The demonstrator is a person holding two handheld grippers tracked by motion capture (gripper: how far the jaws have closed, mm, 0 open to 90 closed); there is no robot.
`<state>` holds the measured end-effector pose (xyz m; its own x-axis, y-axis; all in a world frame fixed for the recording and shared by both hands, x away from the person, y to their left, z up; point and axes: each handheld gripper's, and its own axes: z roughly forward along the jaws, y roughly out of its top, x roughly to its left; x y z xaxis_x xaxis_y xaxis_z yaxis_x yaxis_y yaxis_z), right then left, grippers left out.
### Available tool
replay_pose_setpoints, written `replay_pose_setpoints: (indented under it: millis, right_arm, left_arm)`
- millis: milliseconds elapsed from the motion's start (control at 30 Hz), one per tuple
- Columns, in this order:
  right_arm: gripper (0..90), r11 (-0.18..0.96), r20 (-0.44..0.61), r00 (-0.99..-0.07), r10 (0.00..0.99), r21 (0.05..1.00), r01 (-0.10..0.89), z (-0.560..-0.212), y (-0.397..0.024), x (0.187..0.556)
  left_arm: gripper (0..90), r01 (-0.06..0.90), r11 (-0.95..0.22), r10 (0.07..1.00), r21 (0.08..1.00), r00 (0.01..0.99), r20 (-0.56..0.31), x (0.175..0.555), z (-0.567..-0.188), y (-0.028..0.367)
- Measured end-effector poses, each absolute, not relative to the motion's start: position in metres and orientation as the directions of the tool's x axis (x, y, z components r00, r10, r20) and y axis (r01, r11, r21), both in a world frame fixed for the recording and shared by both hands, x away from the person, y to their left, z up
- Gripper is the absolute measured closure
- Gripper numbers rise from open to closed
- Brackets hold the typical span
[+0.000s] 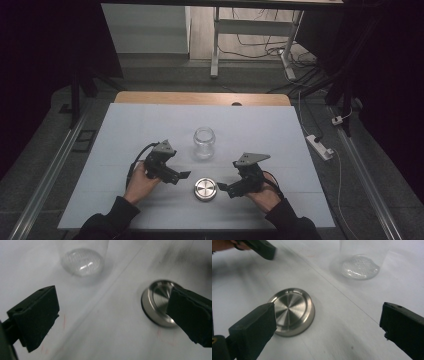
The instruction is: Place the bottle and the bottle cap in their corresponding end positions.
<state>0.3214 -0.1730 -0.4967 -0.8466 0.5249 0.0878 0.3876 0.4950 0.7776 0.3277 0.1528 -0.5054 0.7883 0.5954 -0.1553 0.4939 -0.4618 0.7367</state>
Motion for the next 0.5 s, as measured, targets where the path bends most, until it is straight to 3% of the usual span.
replay_pose_setpoints:
  millis: [500]
  right_arm:
    - [0.0,0.451,0.036,-0.784,0.619,0.801,0.393,-0.488,-0.223,0.296]
  left_arm:
    - [0.0,0.540,-0.385,0.662,0.748,0.726,-0.184,0.265,-0.505,0.206]
